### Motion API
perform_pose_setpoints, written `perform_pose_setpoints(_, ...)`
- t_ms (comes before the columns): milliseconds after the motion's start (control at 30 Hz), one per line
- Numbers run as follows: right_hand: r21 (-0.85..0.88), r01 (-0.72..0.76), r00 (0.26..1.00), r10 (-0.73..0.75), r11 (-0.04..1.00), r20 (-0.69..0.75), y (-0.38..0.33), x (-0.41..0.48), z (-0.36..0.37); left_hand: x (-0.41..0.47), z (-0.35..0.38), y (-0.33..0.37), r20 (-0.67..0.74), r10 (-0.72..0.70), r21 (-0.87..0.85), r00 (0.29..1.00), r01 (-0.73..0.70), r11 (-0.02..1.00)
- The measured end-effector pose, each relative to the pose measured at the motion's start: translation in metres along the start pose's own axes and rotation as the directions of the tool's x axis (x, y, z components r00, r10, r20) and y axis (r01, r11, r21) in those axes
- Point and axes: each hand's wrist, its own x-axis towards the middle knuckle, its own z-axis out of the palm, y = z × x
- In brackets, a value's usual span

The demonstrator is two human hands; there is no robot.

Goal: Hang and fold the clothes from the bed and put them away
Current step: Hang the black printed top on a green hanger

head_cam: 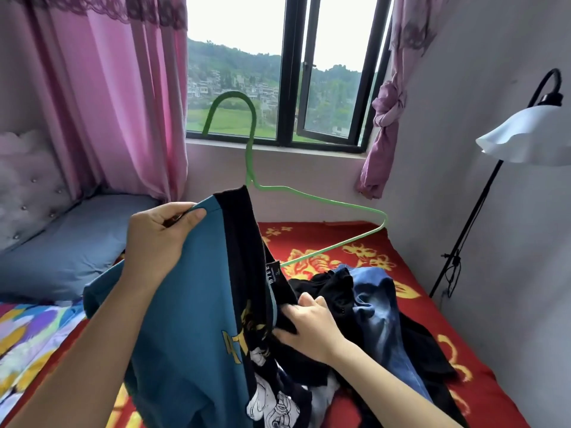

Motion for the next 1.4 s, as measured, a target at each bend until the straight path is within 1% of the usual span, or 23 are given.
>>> perform_pose_setpoints(67,-0.161,0.124,0.992,-0.12,0.979,0.033,0.008,-0.011,-0.005,0.001,-0.019,-0.009,-0.054,-0.047,-0.057,0.997,0.044,0.997)
perform_pose_setpoints(133,-0.256,0.225,0.971,-0.239,0.94,-0.023,0.024,-0.024,-0.019,0.001,-0.051,-0.028,-0.128,-0.151,-0.135,0.98,0.134,0.982)
perform_pose_setpoints(200,-0.196,0.288,0.942,-0.315,0.937,-0.12,0.049,-0.032,-0.045,-0.004,-0.082,-0.05,-0.15,-0.296,-0.175,0.943,0.269,0.947)
perform_pose_setpoints(233,-0.164,0.283,0.934,-0.31,0.945,-0.175,0.061,-0.032,-0.06,-0.01,-0.093,-0.06,-0.123,-0.349,-0.152,0.929,0.33,0.932)
perform_pose_setpoints(300,-0.073,0.226,0.939,-0.237,0.971,-0.248,0.069,-0.028,-0.088,-0.022,-0.103,-0.073,-0.066,-0.417,-0.073,0.907,0.412,0.908)
perform_pose_setpoints(400,0.258,0.166,0.937,-0.07,0.952,-0.342,0.058,-0.023,-0.11,-0.027,-0.108,-0.079,0.012,-0.461,-0.046,0.887,0.461,0.886)
perform_pose_setpoints(433,0.342,0.166,0.933,-0.035,0.925,-0.359,0.054,-0.022,-0.114,-0.026,-0.11,-0.077,0.015,-0.456,-0.032,0.89,0.456,0.889)
perform_pose_setpoints(500,0.418,0.197,0.936,-0.043,0.887,-0.349,0.046,-0.019,-0.125,-0.025,-0.114,-0.071,0.025,-0.385,0.073,0.923,0.383,0.921)
perform_pose_setpoints(633,0.544,0.24,0.927,-0.023,0.804,-0.375,0.02,0.003,-0.137,-0.029,-0.092,-0.05,0.217,-0.21,0.237,0.953,0.157,0.959)
perform_pose_setpoints(667,0.567,0.252,0.932,-0.038,0.784,-0.361,0.011,0.009,-0.137,-0.031,-0.082,-0.046,0.233,-0.154,0.267,0.96,0.089,0.96)
perform_pose_setpoints(733,0.583,0.258,0.955,-0.112,0.77,-0.275,-0.003,0.02,-0.135,-0.031,-0.064,-0.039,0.208,-0.059,0.306,0.976,-0.008,0.952)
perform_pose_setpoints(800,0.58,0.212,0.975,-0.131,0.787,-0.18,-0.008,0.03,-0.135,-0.027,-0.056,-0.035,0.152,-0.031,0.322,0.988,-0.02,0.947)
perform_pose_setpoints(833,0.556,0.168,0.983,-0.1,0.814,-0.151,-0.006,0.036,-0.136,-0.024,-0.056,-0.034,0.135,-0.033,0.32,0.99,-0.012,0.947)
perform_pose_setpoints(900,0.367,0.105,0.993,-0.079,0.924,-0.088,-0.001,0.048,-0.14,-0.017,-0.058,-0.031,0.118,-0.054,0.288,0.992,0.017,0.957)
perform_pose_setpoints(933,0.242,0.11,0.994,-0.103,0.964,-0.038,-0.001,0.055,-0.144,-0.012,-0.058,-0.029,0.117,-0.065,0.27,0.991,0.031,0.962)
perform_pose_setpoints(1000,0.096,0.152,0.988,-0.155,0.984,0.027,-0.005,0.068,-0.152,0.0,-0.06,-0.021,0.131,-0.076,0.24,0.988,0.043,0.97)
perform_pose_setpoints(1033,0.058,0.163,0.986,-0.164,0.985,0.02,-0.006,0.074,-0.16,0.007,-0.061,-0.017,0.139,-0.079,0.225,0.987,0.046,0.973)
perform_pose_setpoints(1100,0.026,0.093,0.994,-0.091,0.995,-0.059,0.001,0.083,-0.182,0.02,-0.071,-0.013,0.104,-0.091,0.196,0.99,0.069,0.978)
perform_pose_setpoints(1167,0.055,0.029,0.992,-0.022,0.998,-0.127,0.012,0.088,-0.204,0.03,-0.084,-0.01,0.016,-0.108,0.145,0.994,0.105,0.984)
perform_pose_setpoints(1233,0.091,0.032,0.99,-0.019,0.995,-0.136,0.012,0.092,-0.212,0.037,-0.089,-0.003,-0.007,-0.107,0.11,0.994,0.107,0.988)
perform_pose_setpoints(1300,0.133,0.064,0.991,-0.048,0.989,-0.126,-0.001,0.098,-0.207,0.04,-0.083,0.009,0.047,-0.086,0.132,0.995,0.079,0.988)
perform_pose_setpoints(1367,0.2,0.063,0.977,-0.02,0.978,-0.211,-0.01,0.105,-0.205,0.038,-0.08,0.018,0.137,-0.064,0.2,0.989,0.036,0.979)
perform_pose_setpoints(1400,0.255,0.042,0.961,0.03,0.966,-0.273,-0.007,0.107,-0.208,0.037,-0.081,0.018,0.167,-0.062,0.228,0.984,0.023,0.974)
